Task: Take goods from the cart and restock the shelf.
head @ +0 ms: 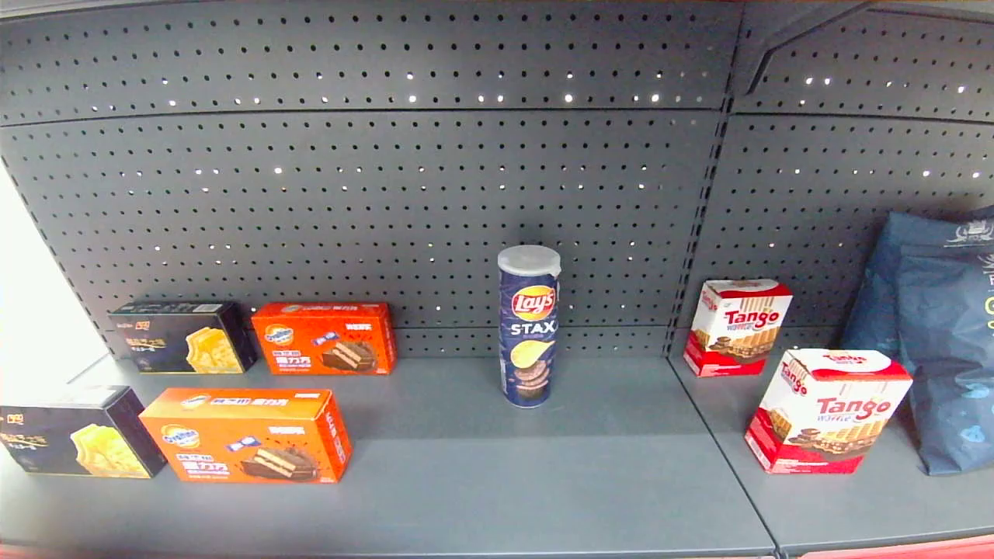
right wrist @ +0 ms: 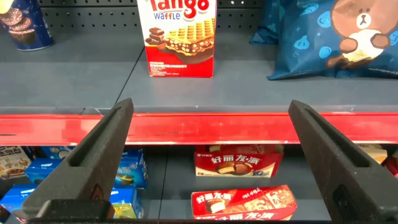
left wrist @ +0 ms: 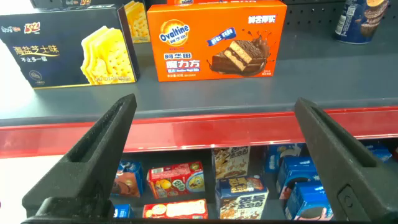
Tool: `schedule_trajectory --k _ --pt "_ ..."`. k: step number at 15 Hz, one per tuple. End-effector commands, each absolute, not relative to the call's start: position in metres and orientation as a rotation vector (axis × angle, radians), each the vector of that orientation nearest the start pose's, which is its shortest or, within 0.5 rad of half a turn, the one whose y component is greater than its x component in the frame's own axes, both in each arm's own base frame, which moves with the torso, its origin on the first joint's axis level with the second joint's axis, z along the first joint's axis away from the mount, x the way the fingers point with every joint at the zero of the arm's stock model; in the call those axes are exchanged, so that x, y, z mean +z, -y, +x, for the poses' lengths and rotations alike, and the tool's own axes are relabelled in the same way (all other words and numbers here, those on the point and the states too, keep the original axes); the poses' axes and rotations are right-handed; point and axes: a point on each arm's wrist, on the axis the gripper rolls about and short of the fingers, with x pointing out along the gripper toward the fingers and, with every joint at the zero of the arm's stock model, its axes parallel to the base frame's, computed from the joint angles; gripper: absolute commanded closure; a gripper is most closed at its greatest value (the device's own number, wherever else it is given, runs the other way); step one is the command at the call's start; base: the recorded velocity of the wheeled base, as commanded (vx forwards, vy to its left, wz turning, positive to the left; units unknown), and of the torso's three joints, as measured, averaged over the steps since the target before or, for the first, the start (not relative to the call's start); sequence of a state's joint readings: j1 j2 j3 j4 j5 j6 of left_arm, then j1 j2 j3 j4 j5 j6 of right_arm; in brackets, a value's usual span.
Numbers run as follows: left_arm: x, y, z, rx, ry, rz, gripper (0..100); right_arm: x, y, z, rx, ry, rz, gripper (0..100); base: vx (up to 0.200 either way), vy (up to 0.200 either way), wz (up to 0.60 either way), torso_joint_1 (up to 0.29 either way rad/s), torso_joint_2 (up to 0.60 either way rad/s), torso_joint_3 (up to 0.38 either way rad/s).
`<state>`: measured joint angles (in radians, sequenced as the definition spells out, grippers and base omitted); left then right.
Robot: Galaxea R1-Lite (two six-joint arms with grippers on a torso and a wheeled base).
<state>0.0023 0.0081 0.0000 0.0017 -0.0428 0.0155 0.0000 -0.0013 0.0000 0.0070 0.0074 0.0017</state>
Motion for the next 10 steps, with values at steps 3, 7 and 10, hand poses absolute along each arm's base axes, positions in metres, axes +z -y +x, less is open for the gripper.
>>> schedule_trajectory --k 3,7,10 --pt "0.0755 0.001 -0.0221 -0.04 -0.01 0.015 0 0.0749 -0.0002 -0.0228 0.008 -0.006 0.002 0 0.0 0.0 0.0 0.0 0.0 0.0" --pt "0.0755 0.0011 -0.0221 -0.042 -0.01 0.02 0 0.0749 -0.0002 -0.0228 0.008 -0.006 0.002 0 0.0 0.0 0.0 0.0 0.0 0.0" --pt "0.0755 0.001 -0.0221 -0.04 -0.01 0.015 0 0.0749 -0.0001 -0.0228 0.006 -0.006 0.002 0 0.0 0.0 0.2 0.001 0.0 0.001"
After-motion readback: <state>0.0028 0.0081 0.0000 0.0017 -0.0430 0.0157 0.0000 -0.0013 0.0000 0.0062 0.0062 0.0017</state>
